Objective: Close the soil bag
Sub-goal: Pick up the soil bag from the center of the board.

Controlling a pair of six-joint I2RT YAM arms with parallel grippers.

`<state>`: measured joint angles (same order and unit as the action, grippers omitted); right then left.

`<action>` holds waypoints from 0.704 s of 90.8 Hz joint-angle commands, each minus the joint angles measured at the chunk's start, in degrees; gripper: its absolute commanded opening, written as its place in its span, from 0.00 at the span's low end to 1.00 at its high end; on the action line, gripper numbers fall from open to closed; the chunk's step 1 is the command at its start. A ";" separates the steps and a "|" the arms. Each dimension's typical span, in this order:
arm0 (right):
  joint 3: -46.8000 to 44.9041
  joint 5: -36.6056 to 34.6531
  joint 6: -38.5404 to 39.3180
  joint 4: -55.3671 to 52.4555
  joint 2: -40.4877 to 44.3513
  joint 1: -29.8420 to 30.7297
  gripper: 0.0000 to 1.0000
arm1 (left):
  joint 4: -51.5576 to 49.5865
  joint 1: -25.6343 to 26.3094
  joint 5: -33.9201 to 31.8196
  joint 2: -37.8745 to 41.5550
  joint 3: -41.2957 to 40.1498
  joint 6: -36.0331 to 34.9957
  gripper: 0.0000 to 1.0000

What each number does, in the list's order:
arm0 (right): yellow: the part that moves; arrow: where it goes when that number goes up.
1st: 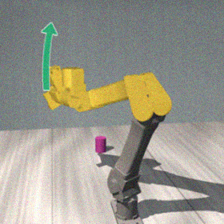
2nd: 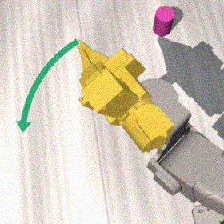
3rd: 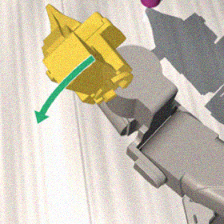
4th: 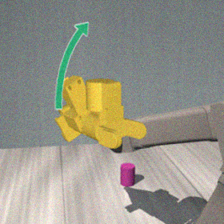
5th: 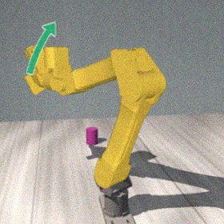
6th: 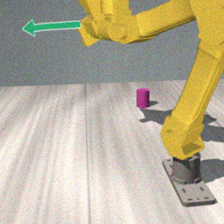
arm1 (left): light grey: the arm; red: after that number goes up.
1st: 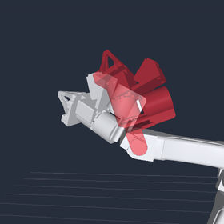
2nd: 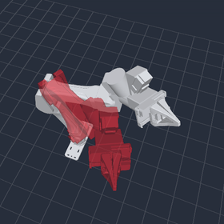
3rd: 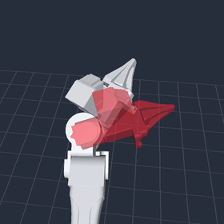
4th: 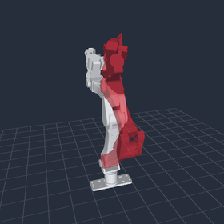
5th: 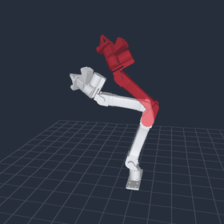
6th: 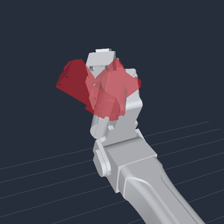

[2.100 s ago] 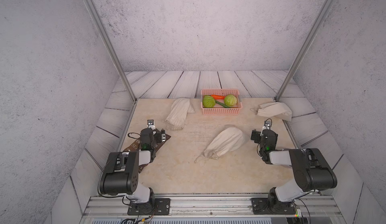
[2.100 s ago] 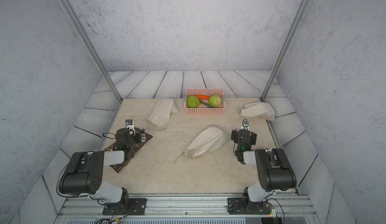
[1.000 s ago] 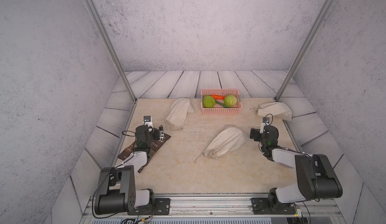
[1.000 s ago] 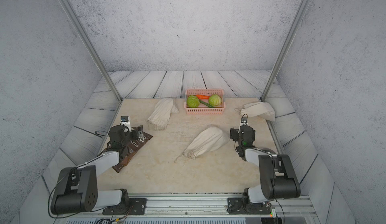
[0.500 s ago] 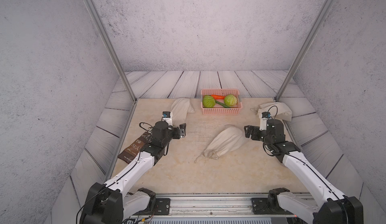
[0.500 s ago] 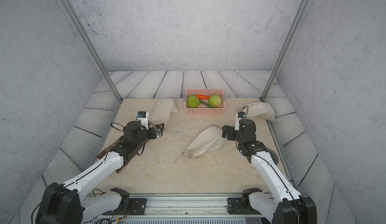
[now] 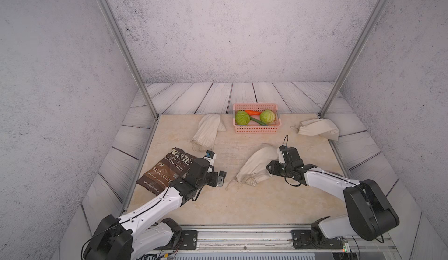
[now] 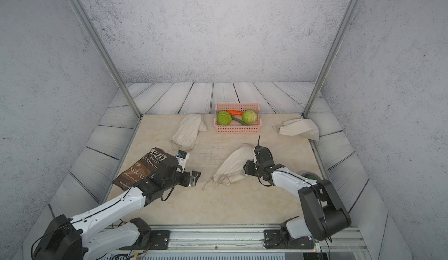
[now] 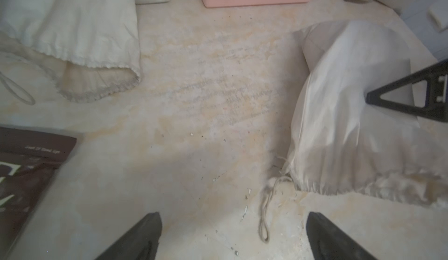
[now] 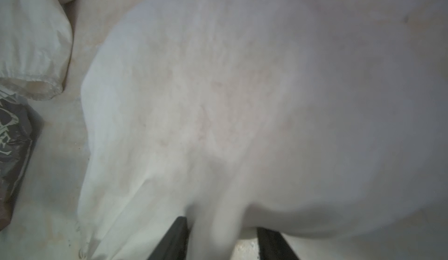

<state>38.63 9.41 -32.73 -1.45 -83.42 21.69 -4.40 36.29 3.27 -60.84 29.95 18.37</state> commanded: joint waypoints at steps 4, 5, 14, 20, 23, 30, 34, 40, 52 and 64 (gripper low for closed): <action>4.26 -2.59 3.40 7.42 -5.23 -2.63 0.17 | 0.13 1.25 5.53 -2.93 0.99 -4.37 0.96; 4.48 -2.49 3.61 7.69 -5.60 -2.89 0.16 | 0.11 1.33 5.83 -3.21 1.25 -4.60 0.95; 7.26 0.57 4.73 9.07 -9.08 -5.39 0.08 | 0.69 2.16 8.53 -7.61 3.50 -7.08 0.90; 8.79 2.54 5.72 9.60 -10.43 -5.88 0.06 | 0.10 2.87 9.44 -11.67 6.16 -9.03 0.85; 9.26 2.85 6.16 9.48 -10.81 -5.95 0.06 | -0.39 3.16 9.85 -13.70 7.90 -10.08 0.83; 9.62 3.66 6.30 9.65 -11.46 -6.05 0.05 | -1.78 4.07 11.22 -18.46 11.21 -12.31 0.79; 9.63 3.81 6.03 9.82 -11.68 -6.04 0.05 | -2.54 4.64 12.01 -21.20 13.72 -13.23 0.77; 9.60 4.25 5.78 10.13 -11.84 -6.20 0.05 | -5.47 5.72 12.89 -25.34 17.29 -14.64 0.73; 9.91 4.88 5.25 10.40 -12.25 -6.32 0.04 | -8.48 8.31 12.95 -31.10 22.49 -17.24 0.71; 9.98 5.49 4.81 10.50 -12.30 -6.47 0.04 | -11.04 8.43 8.54 -36.87 27.16 -16.50 0.66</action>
<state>47.31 13.50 -28.01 7.79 -95.11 15.44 -10.68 44.58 14.70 -93.84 53.15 3.11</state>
